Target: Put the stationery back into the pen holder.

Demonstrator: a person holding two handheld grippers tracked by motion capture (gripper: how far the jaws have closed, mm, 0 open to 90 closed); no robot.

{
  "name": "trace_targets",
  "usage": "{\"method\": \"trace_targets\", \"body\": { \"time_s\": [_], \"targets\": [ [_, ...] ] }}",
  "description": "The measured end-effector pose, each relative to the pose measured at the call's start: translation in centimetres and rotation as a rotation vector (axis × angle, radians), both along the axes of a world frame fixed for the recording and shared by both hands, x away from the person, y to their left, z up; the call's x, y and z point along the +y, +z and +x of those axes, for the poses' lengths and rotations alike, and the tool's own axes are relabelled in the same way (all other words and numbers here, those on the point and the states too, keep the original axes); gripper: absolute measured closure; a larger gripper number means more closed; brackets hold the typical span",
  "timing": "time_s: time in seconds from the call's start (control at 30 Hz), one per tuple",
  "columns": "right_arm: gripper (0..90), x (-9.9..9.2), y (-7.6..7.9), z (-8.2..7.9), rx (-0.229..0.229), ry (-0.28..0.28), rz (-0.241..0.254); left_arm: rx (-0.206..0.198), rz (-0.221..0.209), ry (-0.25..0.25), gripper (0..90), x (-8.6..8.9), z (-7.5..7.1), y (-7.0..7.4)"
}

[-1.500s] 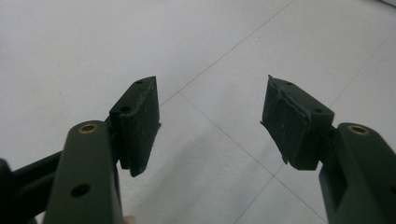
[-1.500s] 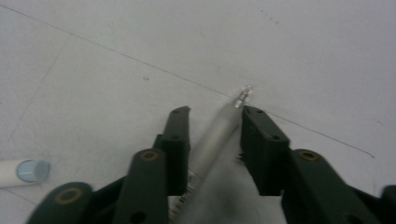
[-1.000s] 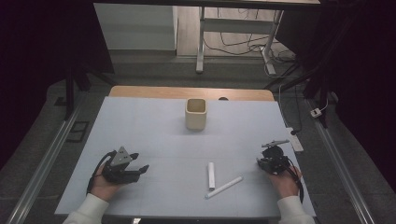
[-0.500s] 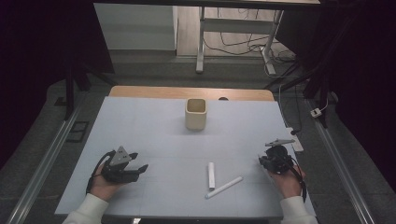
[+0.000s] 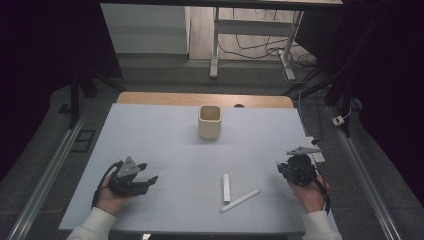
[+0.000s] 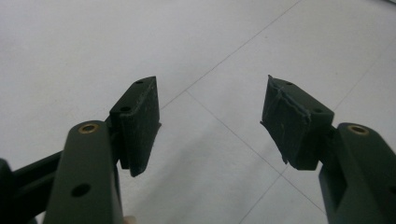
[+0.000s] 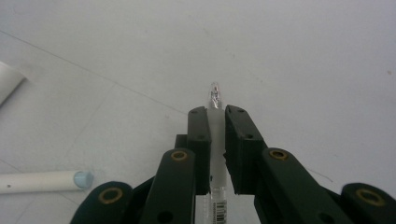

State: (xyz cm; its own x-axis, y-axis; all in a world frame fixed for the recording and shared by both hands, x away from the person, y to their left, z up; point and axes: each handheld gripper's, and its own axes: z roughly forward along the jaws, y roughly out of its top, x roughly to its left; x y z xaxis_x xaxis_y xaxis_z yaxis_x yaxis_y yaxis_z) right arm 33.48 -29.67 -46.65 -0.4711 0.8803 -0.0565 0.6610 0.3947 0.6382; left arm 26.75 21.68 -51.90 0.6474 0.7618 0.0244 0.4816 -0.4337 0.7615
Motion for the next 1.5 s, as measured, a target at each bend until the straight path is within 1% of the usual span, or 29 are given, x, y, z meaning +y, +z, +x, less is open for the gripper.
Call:
{"method": "trace_targets", "body": {
  "time_s": [0.17,0.23,0.53,0.83,0.93,1.07,1.37,1.5],
  "targets": [
    [80.7,0.1,0.5,-0.3,-0.029,0.012,0.019,0.001,0.002,-0.001,36.7,0.0,0.0,0.0],
    [80.7,0.2,0.7,-0.4,-0.047,0.016,0.028,0.002,0.002,-0.002,36.7,0.0,0.0,0.0],
    [80.7,0.4,1.3,-0.7,-0.094,0.028,0.062,0.002,0.001,-0.002,36.7,0.0,0.0,0.0],
    [80.7,0.4,1.6,-0.8,-0.122,0.044,0.095,0.002,0.001,-0.002,36.7,0.0,0.0,0.0],
    [80.7,0.5,1.6,-0.9,-0.142,0.053,0.108,0.002,0.000,-0.002,36.7,0.0,0.0,0.0],
    [80.7,0.6,1.8,-1.0,-0.156,0.061,0.121,0.002,0.000,-0.002,36.7,0.0,0.0,0.0],
    [80.6,0.8,2.1,-1.1,-0.179,0.075,0.150,0.002,0.002,-0.001,36.7,0.0,0.0,0.0],
    [80.6,0.9,2.3,-1.2,-0.193,0.085,0.170,0.002,0.004,0.001,36.7,-0.1,0.0,0.0]
  ]
}}
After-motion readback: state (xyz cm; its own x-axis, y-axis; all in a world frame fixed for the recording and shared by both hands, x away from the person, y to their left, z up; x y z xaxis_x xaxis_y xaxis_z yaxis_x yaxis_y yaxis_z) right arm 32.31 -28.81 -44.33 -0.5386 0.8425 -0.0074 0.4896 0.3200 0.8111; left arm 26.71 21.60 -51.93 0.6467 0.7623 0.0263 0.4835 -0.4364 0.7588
